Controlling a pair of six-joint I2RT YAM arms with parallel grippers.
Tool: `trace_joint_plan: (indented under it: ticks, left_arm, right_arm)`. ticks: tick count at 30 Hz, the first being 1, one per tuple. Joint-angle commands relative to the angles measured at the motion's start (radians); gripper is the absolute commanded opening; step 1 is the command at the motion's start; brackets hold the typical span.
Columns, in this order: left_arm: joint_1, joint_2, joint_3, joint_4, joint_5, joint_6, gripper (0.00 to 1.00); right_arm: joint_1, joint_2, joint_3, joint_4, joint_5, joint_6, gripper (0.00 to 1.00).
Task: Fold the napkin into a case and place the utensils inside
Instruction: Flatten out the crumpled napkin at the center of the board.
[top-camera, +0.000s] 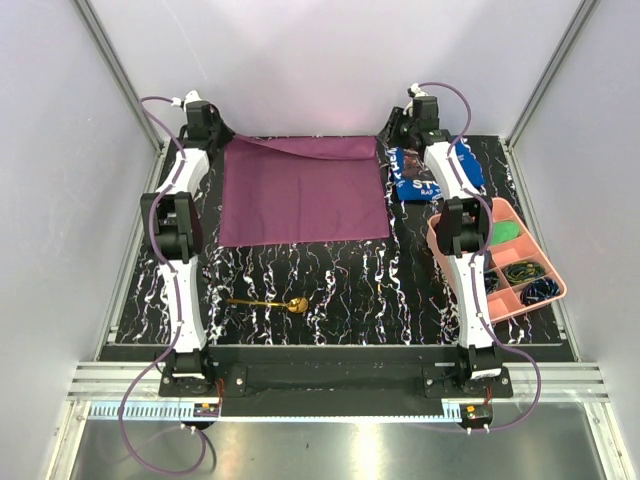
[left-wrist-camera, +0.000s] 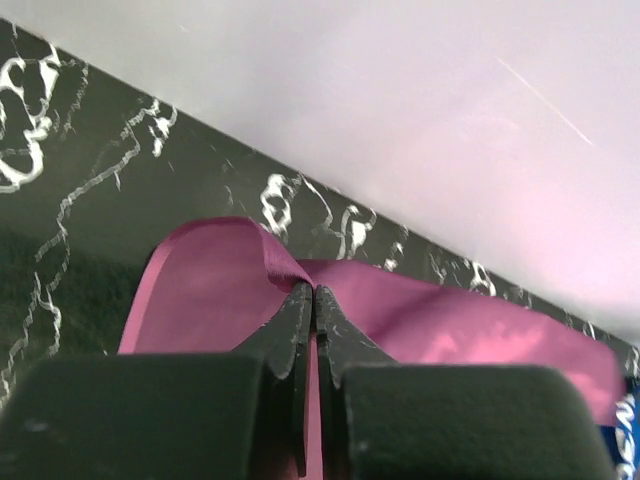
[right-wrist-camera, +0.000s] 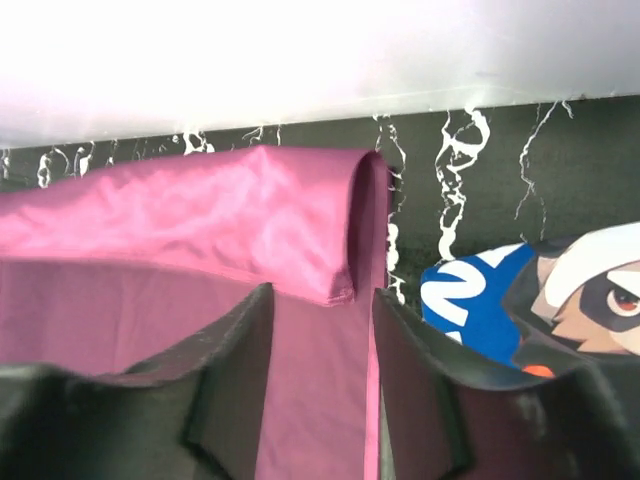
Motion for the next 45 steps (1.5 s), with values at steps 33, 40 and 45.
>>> trace_joint_plan:
  ticks: [33, 40, 45]
  left_arm:
    - [-0.117, -0.393, -0.763, -0.346, 0.063, -0.151, 0.39]
    - [-0.119, -0.513, -0.931, -0.353, 0.107, -0.13, 0.4]
    - [-0.117, -0.64, -1.009, -0.391, 0.118, -0.055, 0.4]
  right_arm:
    - [0.201, -0.581, -1.014, -0.007, 0.169, 0.022, 0.68]
    - [0.224, -0.709, -1.249, -0.008, 0.13, 0.066, 0.66]
    - [0.264, -0.84, -1.454, 0.014, 0.081, 0.102, 0.65]
